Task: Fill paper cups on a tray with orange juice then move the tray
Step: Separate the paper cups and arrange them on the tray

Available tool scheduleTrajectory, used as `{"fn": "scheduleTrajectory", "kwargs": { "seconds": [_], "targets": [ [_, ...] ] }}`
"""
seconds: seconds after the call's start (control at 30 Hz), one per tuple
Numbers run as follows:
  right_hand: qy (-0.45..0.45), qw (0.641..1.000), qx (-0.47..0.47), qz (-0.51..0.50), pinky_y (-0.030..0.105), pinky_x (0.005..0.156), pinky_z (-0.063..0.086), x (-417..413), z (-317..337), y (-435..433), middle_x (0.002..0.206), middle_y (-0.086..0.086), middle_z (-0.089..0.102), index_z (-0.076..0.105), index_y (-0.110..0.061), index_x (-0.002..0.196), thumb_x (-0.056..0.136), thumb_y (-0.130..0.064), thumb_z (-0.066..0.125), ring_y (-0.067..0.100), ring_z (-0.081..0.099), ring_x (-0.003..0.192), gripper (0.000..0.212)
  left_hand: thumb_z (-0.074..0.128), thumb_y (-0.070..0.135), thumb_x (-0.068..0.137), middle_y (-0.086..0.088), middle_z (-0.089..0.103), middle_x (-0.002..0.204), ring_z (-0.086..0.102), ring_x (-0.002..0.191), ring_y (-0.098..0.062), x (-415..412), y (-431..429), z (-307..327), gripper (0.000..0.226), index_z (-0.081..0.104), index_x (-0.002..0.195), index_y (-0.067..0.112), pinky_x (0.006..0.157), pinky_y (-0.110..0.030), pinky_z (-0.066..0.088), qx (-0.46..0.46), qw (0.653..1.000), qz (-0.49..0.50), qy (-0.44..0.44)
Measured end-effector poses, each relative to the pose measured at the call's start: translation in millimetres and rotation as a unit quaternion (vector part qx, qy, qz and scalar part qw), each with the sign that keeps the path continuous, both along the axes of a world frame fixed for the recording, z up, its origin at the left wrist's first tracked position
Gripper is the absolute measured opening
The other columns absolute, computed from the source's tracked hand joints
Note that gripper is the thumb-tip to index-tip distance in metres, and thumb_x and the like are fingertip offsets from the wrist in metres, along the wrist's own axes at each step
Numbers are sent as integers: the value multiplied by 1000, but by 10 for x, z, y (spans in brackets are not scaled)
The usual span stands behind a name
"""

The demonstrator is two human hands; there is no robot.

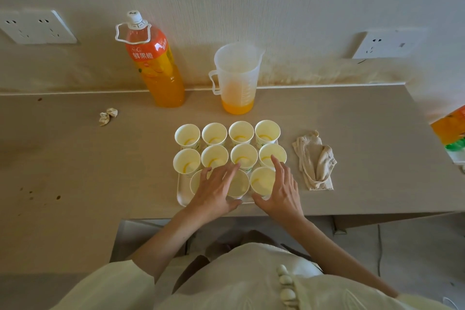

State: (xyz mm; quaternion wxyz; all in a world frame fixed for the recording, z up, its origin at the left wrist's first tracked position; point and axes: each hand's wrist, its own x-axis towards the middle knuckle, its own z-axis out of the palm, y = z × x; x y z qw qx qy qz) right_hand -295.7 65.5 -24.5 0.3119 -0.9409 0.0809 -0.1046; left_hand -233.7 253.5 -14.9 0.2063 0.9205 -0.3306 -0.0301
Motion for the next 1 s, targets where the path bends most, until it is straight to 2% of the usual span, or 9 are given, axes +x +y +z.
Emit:
{"fn": "scheduleTrajectory", "kwargs": {
  "seconds": [0.13, 0.23, 0.3, 0.4, 0.5, 0.57, 0.77, 1.0],
  "targets": [
    [-26, 999, -17, -33, 49, 95, 45, -14, 3, -9, 137, 16, 46, 23, -21, 143, 75, -57, 58, 35, 51, 118, 84, 76, 49, 69, 2, 48, 135, 38, 127, -16, -59, 72, 20, 86, 31, 138, 27, 102, -43, 27, -49, 998, 37, -30],
    [-49, 997, -33, -43, 51, 94, 45, -2, 7, -6, 135, 17, 47, 31, -19, 140, 79, -58, 51, 36, 50, 116, 75, 68, 57, 71, 2, 52, 123, 43, 116, -17, -103, 224, -9, 68, 46, 126, 23, 94, -36, 27, -73, 989, 102, -81],
    [-65, 996, -54, -21, 53, 96, 44, -3, -28, 23, 136, 14, 44, 38, -19, 135, 79, -53, 58, 33, 45, 120, 69, 60, 59, 75, 3, 49, 114, 45, 110, -17, -144, 351, -66, 53, 57, 112, 21, 88, -32, 25, -65, 982, 130, -122],
    [-89, 993, -72, 35, 57, 100, 39, -19, -126, 76, 137, 12, 40, 49, -23, 124, 76, -42, 69, 30, 39, 123, 55, 66, 45, 76, 3, 44, 107, 46, 102, -19, -215, 487, -157, 30, 68, 92, 19, 86, -34, 25, -37, 976, 125, -173],
    [-120, 987, -73, 83, 59, 103, 36, -30, -202, 110, 138, 11, 39, 53, -27, 113, 75, -30, 76, 32, 40, 123, 45, 78, 31, 72, 0, 48, 104, 45, 98, -18, -253, 530, -181, 17, 70, 81, 19, 85, -35, 25, -25, 975, 113, -192],
    [-135, 983, -75, 97, 56, 105, 31, -22, -215, 123, 137, 11, 41, 55, -27, 110, 72, -25, 80, 32, 40, 123, 45, 84, 24, 69, -3, 54, 100, 46, 97, -18, -260, 524, -171, 18, 70, 79, 19, 85, -35, 26, -21, 975, 120, -186],
    [-127, 985, -66, 92, 52, 105, 27, 7, -237, 139, 136, 11, 43, 58, -26, 109, 72, -25, 82, 32, 41, 123, 43, 82, 17, 72, -2, 57, 96, 46, 94, -18, -243, 506, -129, 15, 68, 78, 19, 83, -35, 26, -18, 980, 136, -146],
    [-128, 985, -70, 89, 52, 105, 25, 8, -222, 155, 135, 11, 45, 57, -27, 108, 68, -21, 86, 31, 42, 122, 49, 83, 14, 70, -1, 57, 94, 46, 92, -18, -231, 530, -74, 18, 66, 75, 19, 82, -36, 27, 6, 980, 123, -158]
  ]
}}
